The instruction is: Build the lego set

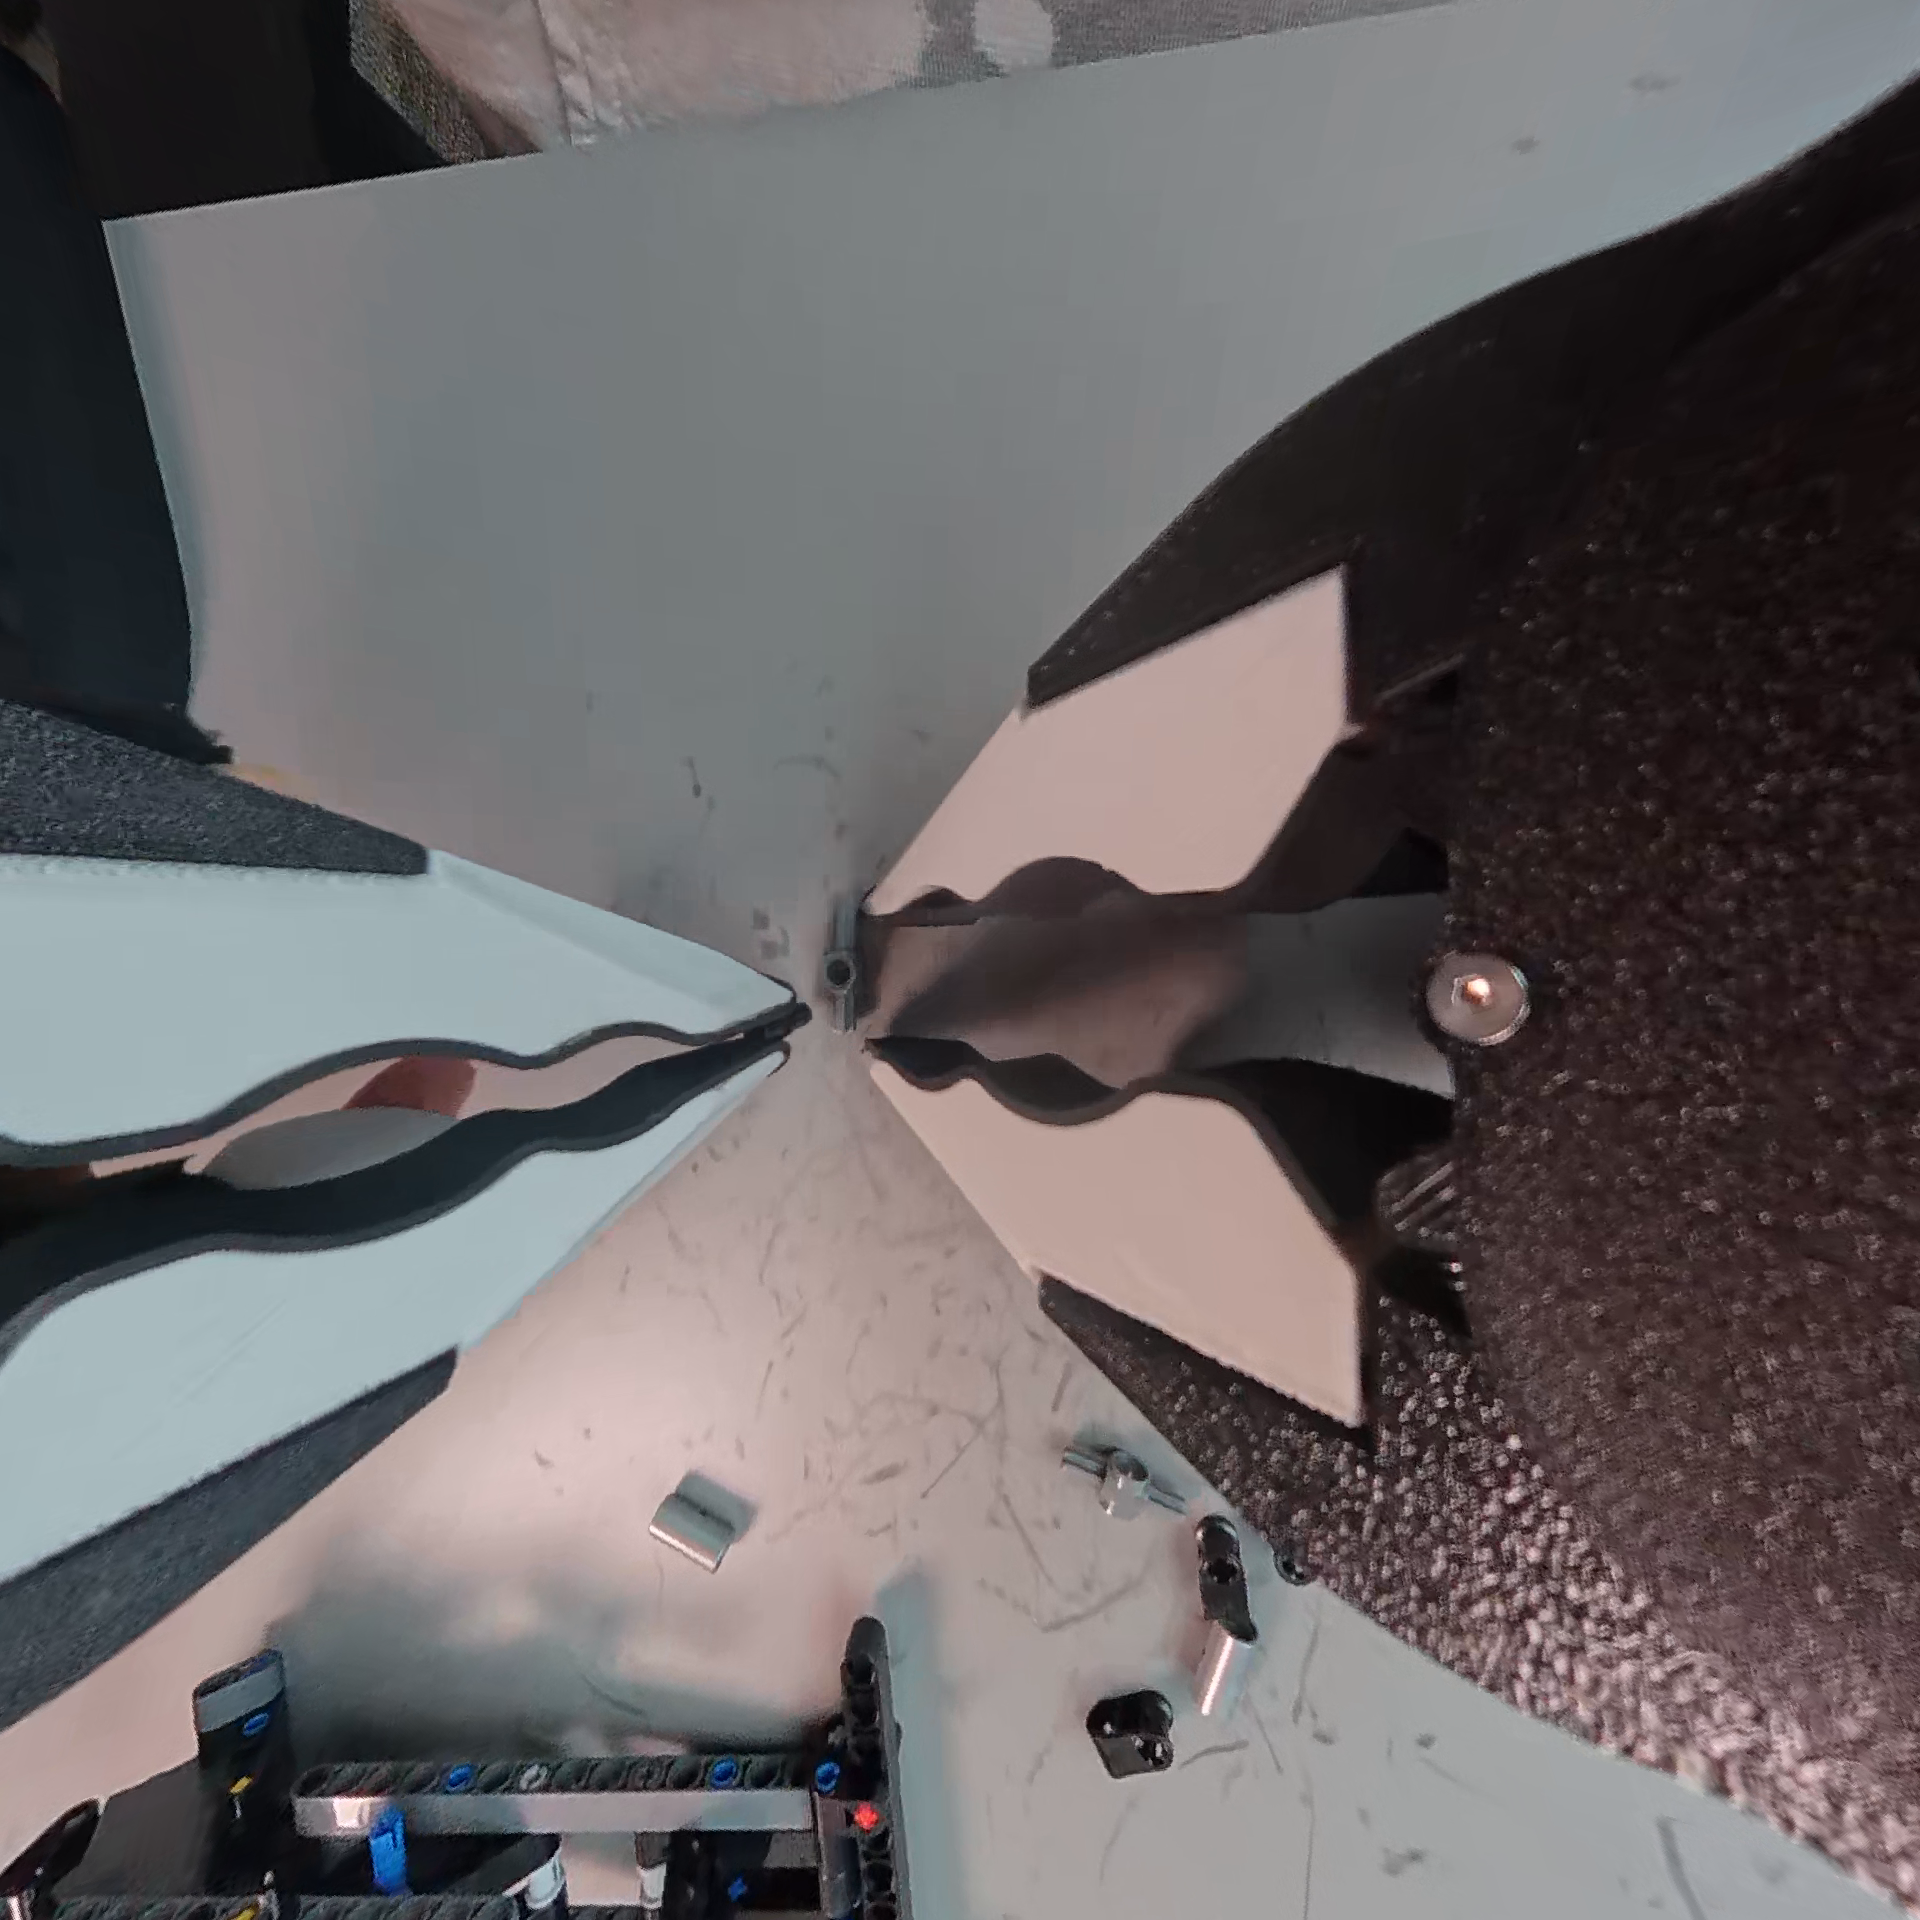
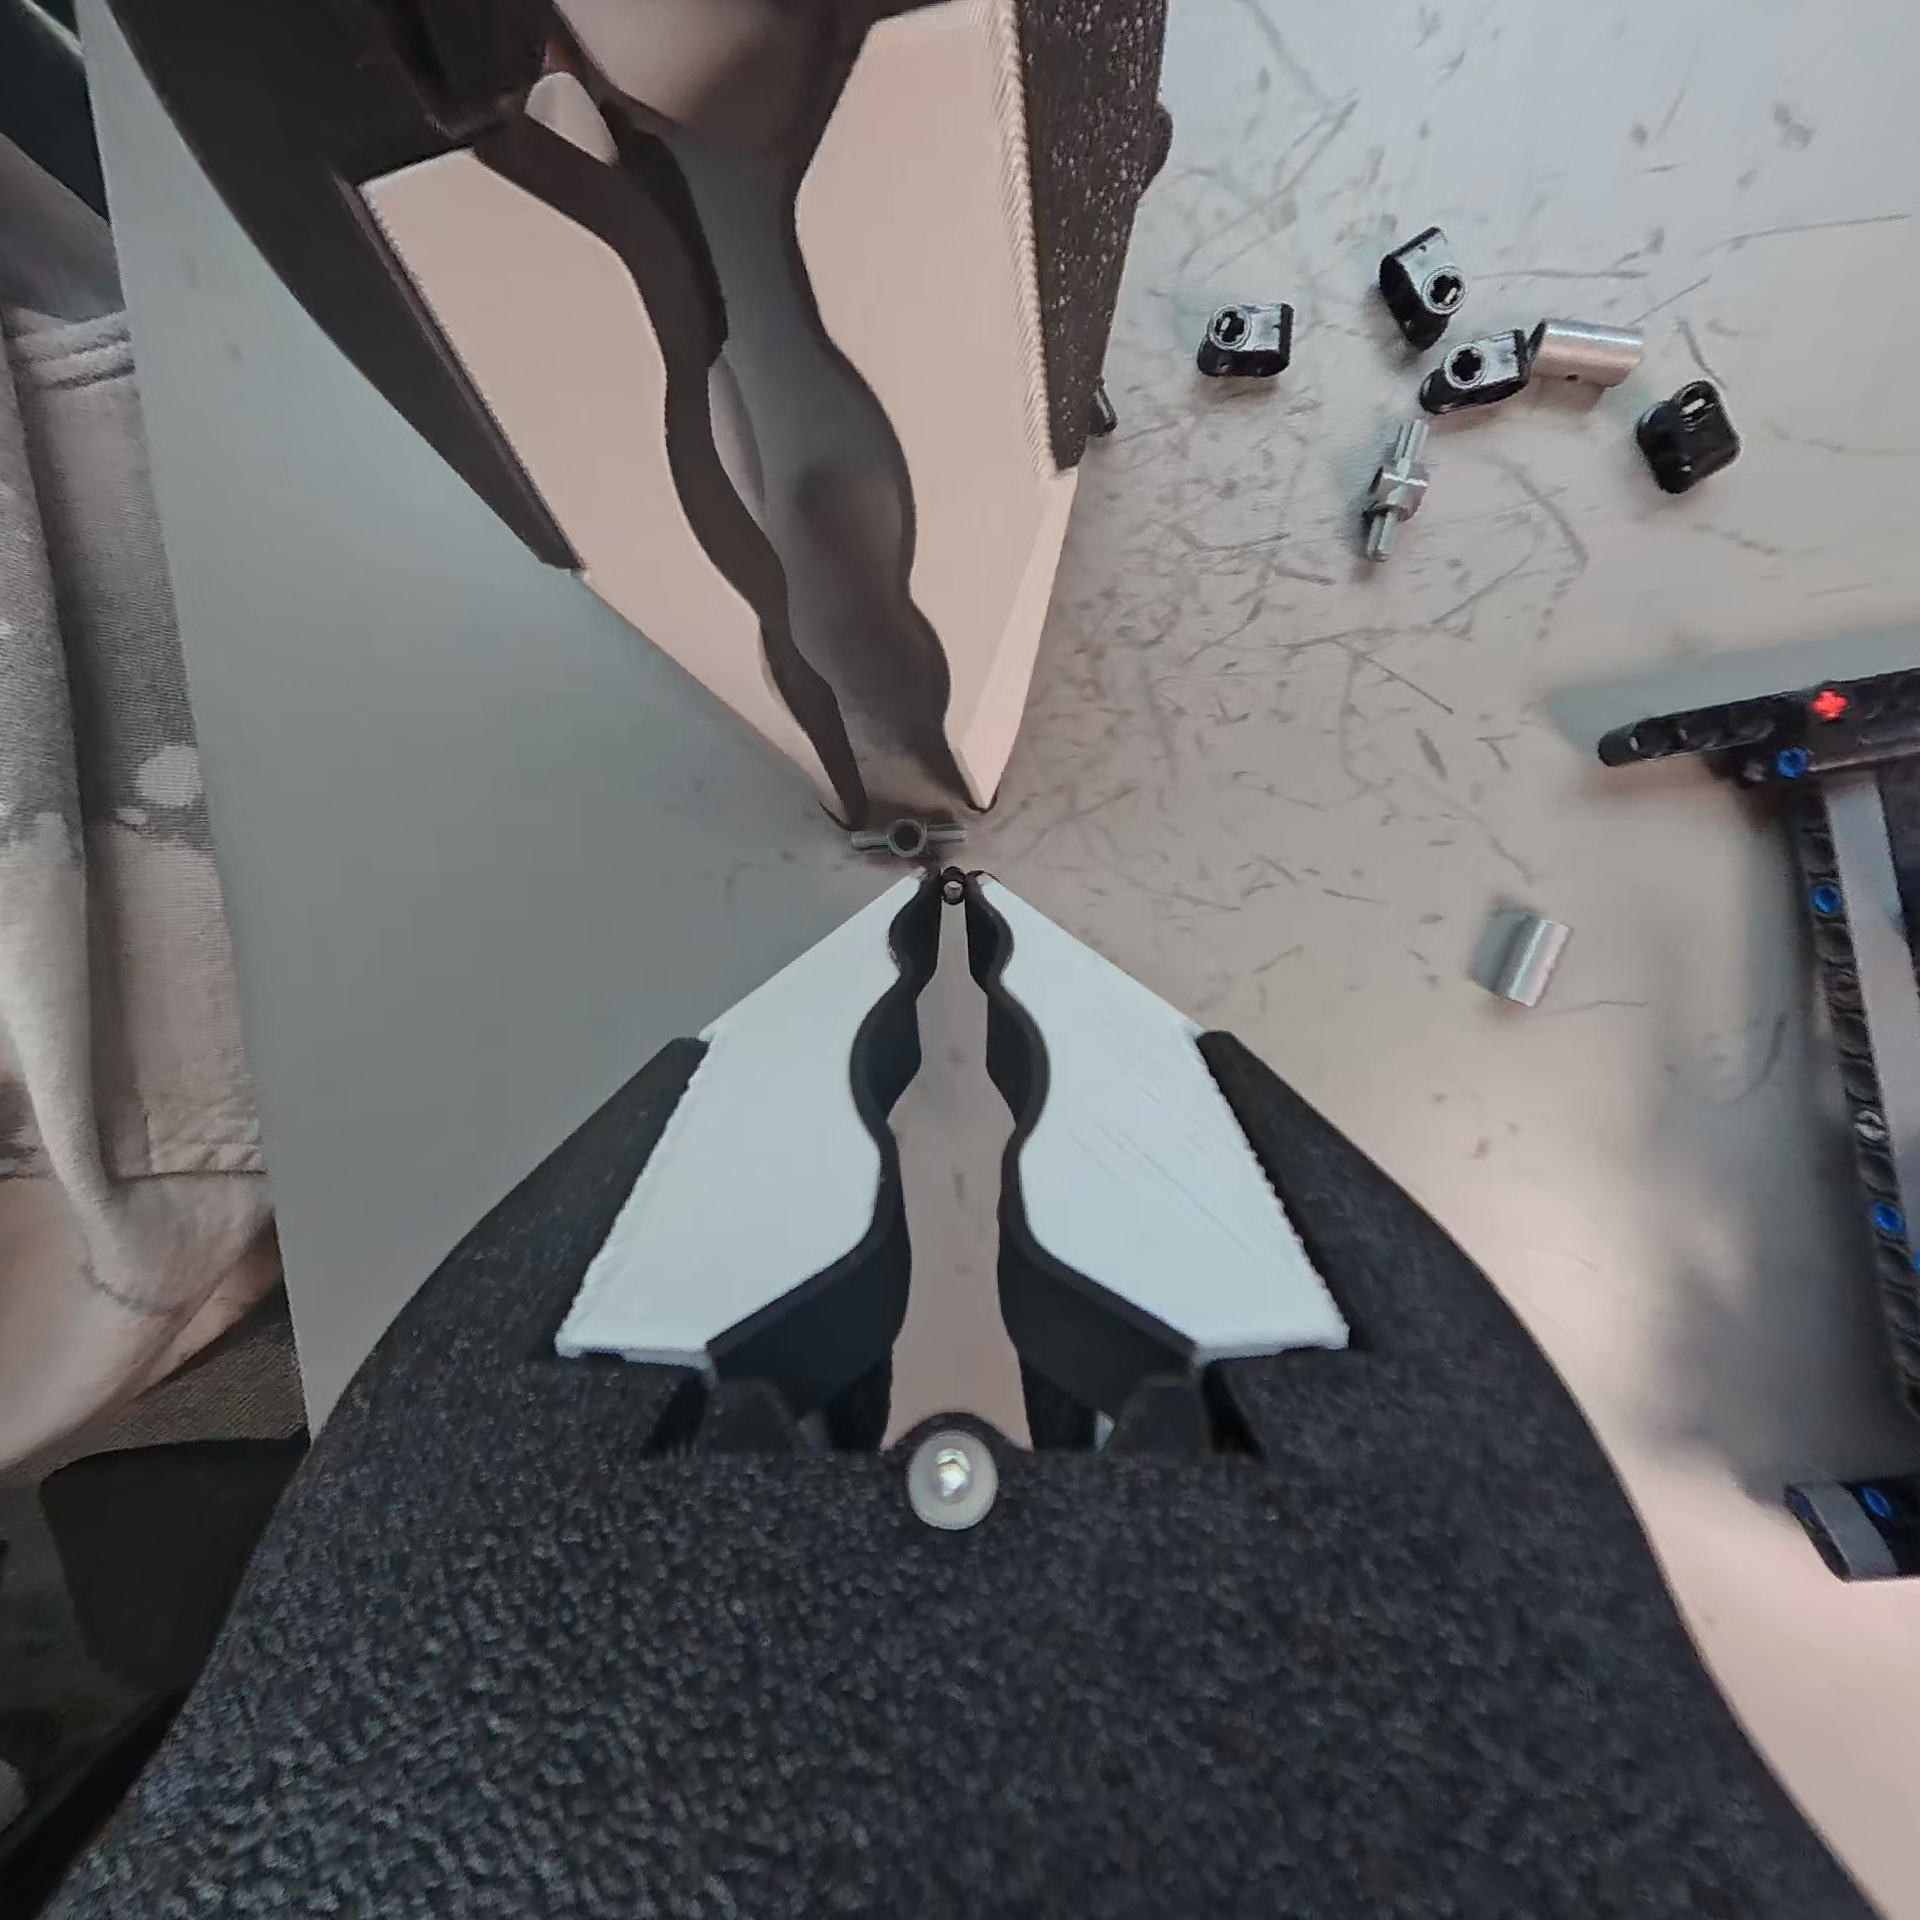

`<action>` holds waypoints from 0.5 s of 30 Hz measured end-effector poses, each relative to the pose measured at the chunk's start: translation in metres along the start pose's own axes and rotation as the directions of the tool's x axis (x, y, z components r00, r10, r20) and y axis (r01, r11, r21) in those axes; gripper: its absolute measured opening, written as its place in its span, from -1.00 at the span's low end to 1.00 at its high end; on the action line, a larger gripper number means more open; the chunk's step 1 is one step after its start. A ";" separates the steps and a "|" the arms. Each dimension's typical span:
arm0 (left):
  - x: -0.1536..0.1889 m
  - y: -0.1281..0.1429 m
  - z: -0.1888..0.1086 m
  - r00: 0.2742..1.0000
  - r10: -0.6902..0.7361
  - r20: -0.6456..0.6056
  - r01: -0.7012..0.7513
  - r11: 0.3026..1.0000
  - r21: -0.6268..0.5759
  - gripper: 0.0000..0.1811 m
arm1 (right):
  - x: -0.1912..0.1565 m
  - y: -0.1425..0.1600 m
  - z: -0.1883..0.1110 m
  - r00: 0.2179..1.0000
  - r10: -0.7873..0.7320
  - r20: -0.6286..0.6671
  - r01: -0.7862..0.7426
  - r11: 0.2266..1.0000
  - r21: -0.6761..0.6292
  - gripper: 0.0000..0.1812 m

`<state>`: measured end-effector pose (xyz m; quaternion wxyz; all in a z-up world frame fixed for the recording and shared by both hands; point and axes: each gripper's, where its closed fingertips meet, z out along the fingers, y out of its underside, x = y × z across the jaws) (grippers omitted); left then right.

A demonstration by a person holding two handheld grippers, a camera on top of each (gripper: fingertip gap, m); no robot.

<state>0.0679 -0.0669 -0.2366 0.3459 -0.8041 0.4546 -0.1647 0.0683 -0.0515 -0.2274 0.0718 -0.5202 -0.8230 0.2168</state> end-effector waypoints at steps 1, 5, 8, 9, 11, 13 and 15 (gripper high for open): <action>0.000 0.000 0.000 1.000 -0.003 0.007 0.003 1.000 0.001 -0.72 | 0.000 -0.001 0.001 1.000 -0.003 0.001 0.003 1.000 0.003 -0.96; 0.001 -0.001 0.001 1.000 -0.018 0.002 0.018 1.000 0.016 -0.68 | -0.004 -0.006 -0.004 1.000 -0.018 0.006 0.018 1.000 0.020 -0.96; 0.002 -0.003 0.003 1.000 -0.025 -0.004 0.025 0.999 0.020 -0.61 | -0.008 -0.008 -0.006 1.000 -0.026 0.008 0.026 0.999 0.023 -0.96; 0.003 -0.004 0.003 1.000 -0.023 -0.002 0.023 1.000 0.020 -0.62 | -0.009 -0.008 -0.005 1.000 -0.027 0.009 0.027 0.999 0.022 -0.96; 0.003 -0.005 0.004 1.000 -0.024 0.004 0.023 1.000 0.019 -0.62 | -0.010 -0.007 -0.003 1.000 -0.024 0.013 0.024 1.000 0.018 -0.96; 0.004 -0.005 0.005 1.000 -0.020 0.004 0.020 1.000 0.022 -0.64 | -0.010 -0.007 0.000 1.000 -0.019 0.019 0.018 1.000 0.017 -0.95; 0.005 -0.005 0.005 1.000 -0.018 0.004 0.018 1.000 0.022 -0.67 | -0.010 -0.008 0.001 1.000 -0.016 0.019 0.015 1.000 0.020 -0.95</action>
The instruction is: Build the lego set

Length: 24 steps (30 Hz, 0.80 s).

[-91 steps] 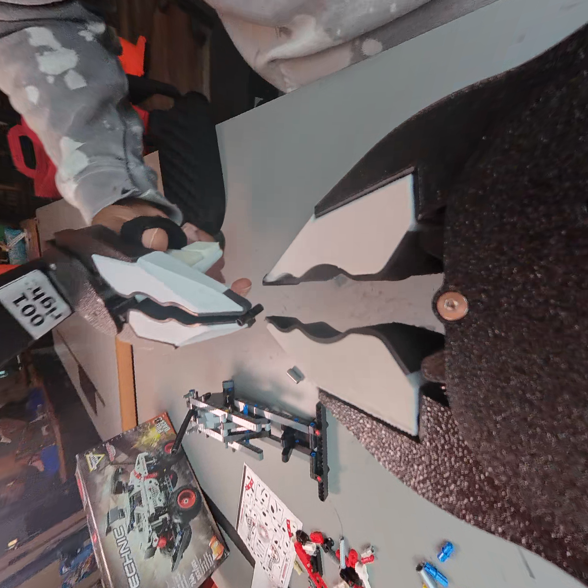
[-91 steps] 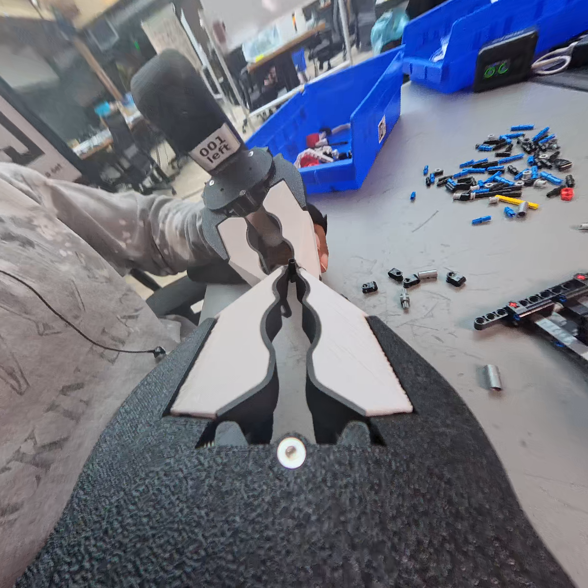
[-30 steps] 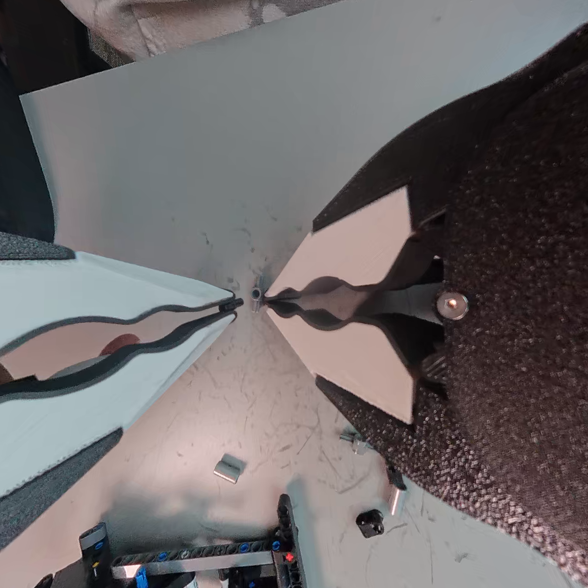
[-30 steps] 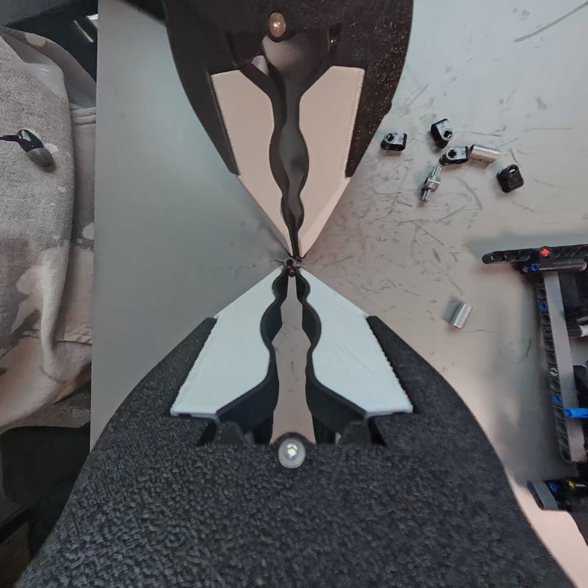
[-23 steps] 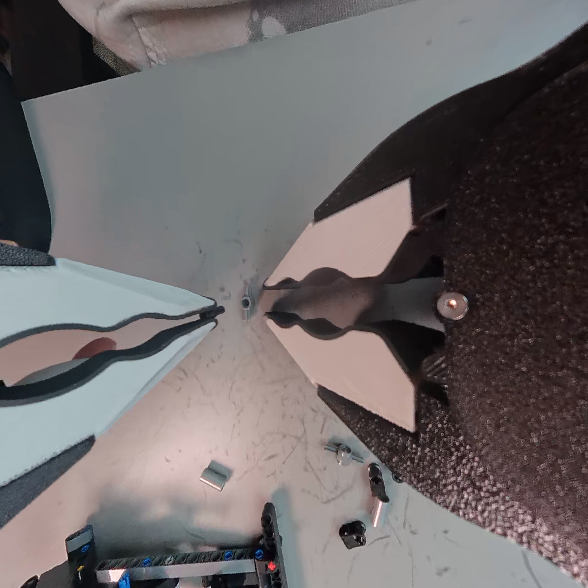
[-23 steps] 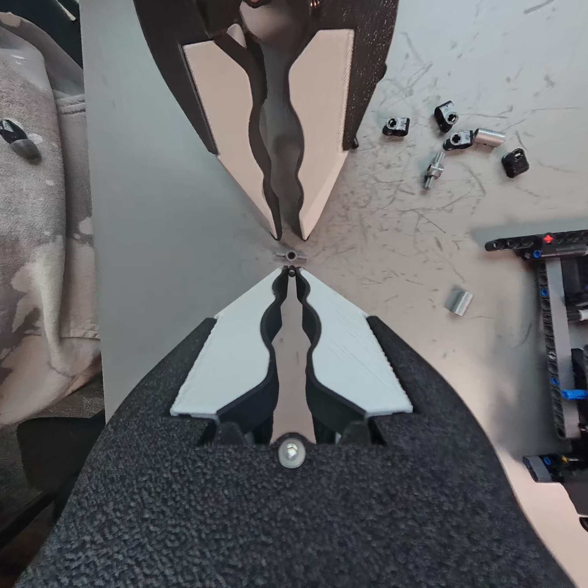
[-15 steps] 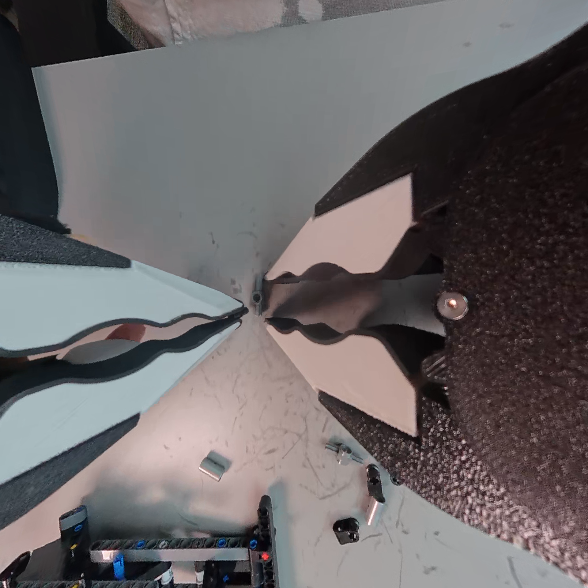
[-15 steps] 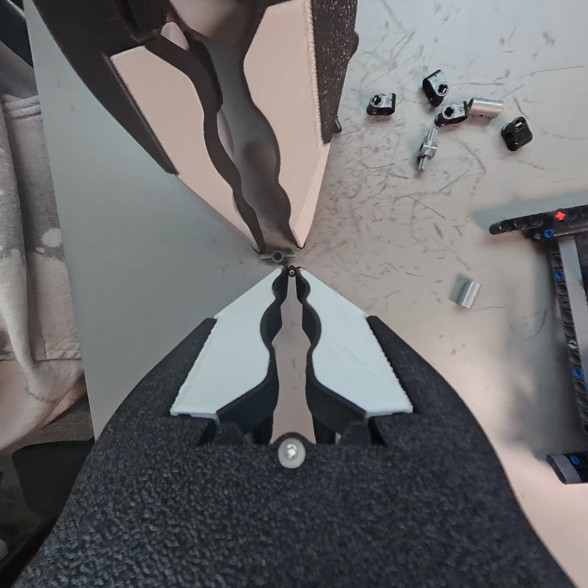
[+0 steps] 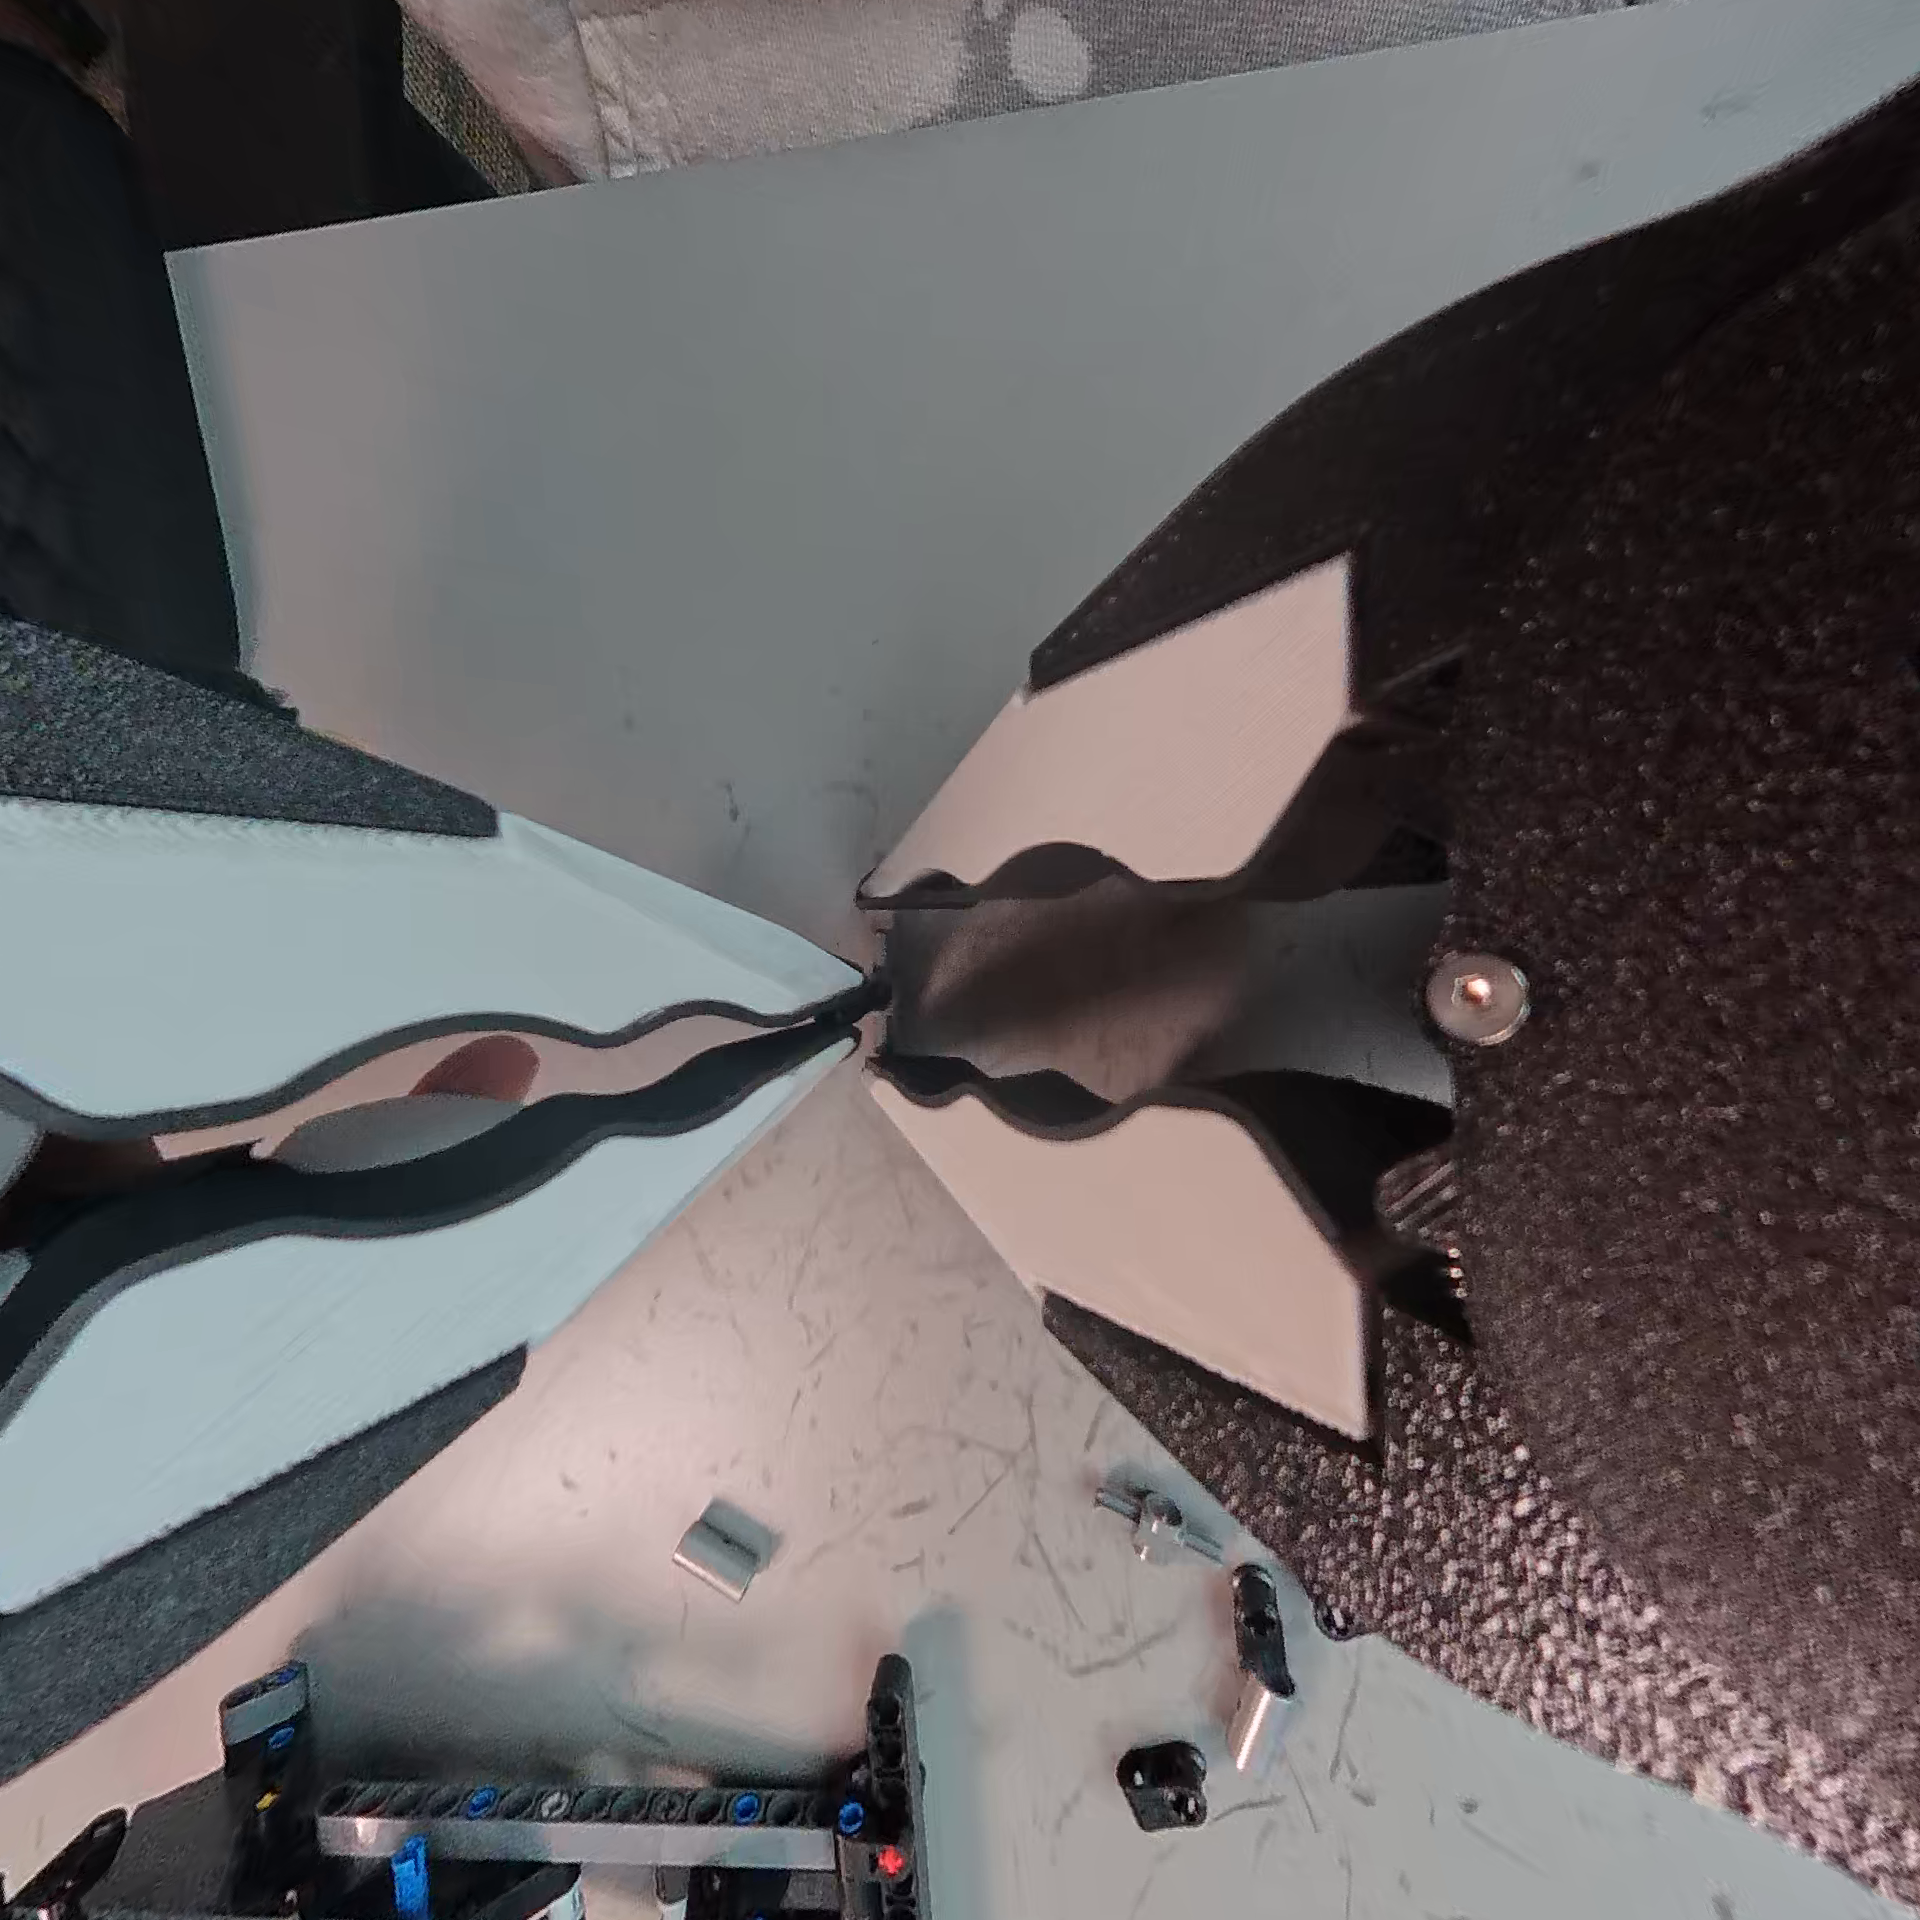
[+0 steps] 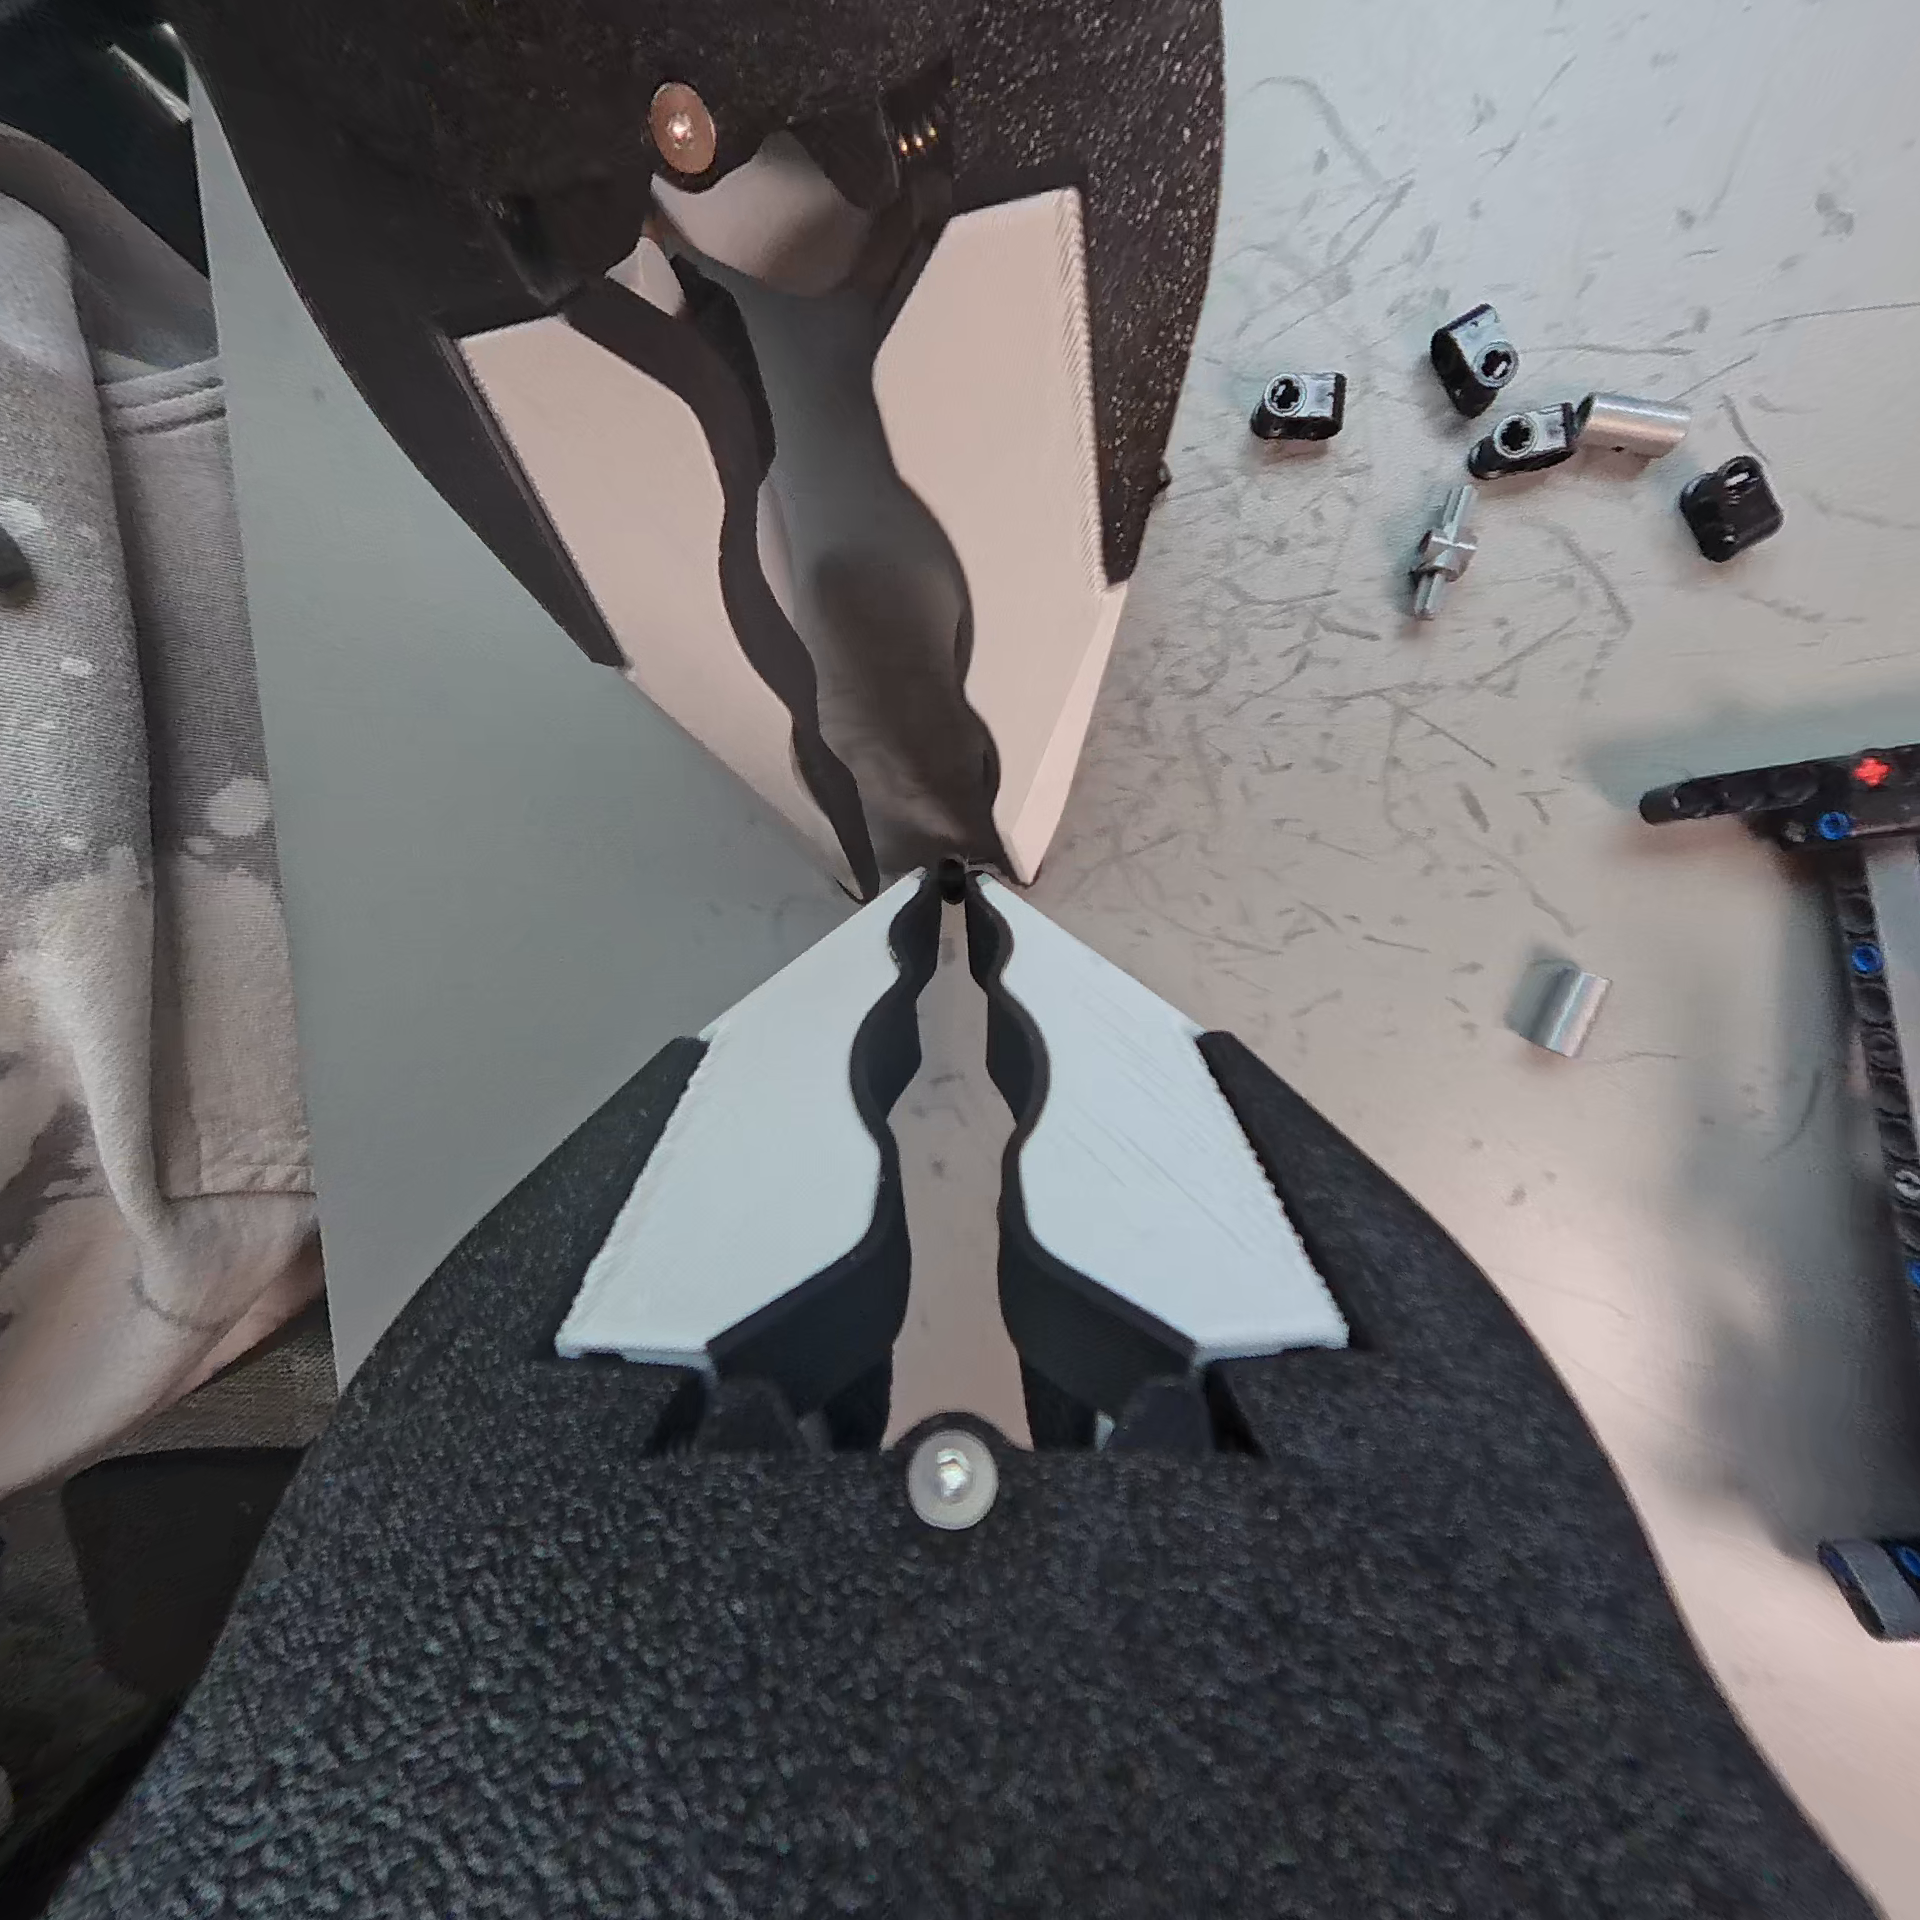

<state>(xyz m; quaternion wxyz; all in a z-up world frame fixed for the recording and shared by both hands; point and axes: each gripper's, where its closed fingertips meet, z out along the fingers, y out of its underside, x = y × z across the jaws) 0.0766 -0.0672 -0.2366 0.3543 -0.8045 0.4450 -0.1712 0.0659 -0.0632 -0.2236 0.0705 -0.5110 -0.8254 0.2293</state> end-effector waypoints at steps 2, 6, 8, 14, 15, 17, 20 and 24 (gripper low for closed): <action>0.000 0.000 0.000 1.000 -0.002 0.000 0.002 1.000 0.000 -0.67 | 0.000 0.000 0.000 1.000 -0.003 0.003 0.003 1.000 -0.007 -0.96; 0.002 0.000 0.000 1.000 -0.009 -0.007 0.009 1.000 -0.002 -0.71 | -0.003 -0.002 0.002 1.000 -0.009 0.017 0.009 1.000 -0.015 -0.96; 0.002 0.000 0.000 1.000 -0.005 -0.004 0.005 1.000 -0.002 -0.72 | -0.004 -0.002 0.002 1.000 -0.015 0.014 0.015 1.000 -0.024 -0.96; 0.003 0.003 -0.004 1.000 0.024 0.002 -0.024 1.000 0.000 -0.63 | -0.004 -0.003 0.002 1.000 -0.012 0.019 0.012 1.000 -0.015 -0.95; 0.002 0.004 -0.007 1.000 0.023 0.005 -0.023 1.000 -0.002 -0.63 | -0.005 -0.005 0.001 1.000 -0.007 0.026 0.007 1.000 -0.003 -0.96; 0.001 0.005 -0.012 1.000 0.001 0.016 -0.001 1.000 -0.001 -0.68 | -0.006 -0.007 0.000 0.999 -0.001 0.034 0.001 1.000 0.011 -0.96; 0.005 0.004 -0.016 0.999 -0.051 0.018 0.051 0.999 -0.006 -0.75 | -0.005 -0.005 0.001 0.999 -0.010 0.030 0.011 1.000 -0.001 -0.95; 0.009 0.007 -0.013 0.995 -0.091 0.042 0.093 0.995 -0.024 -0.77 | -0.005 -0.005 0.002 0.999 -0.014 0.034 0.015 1.000 -0.013 -0.95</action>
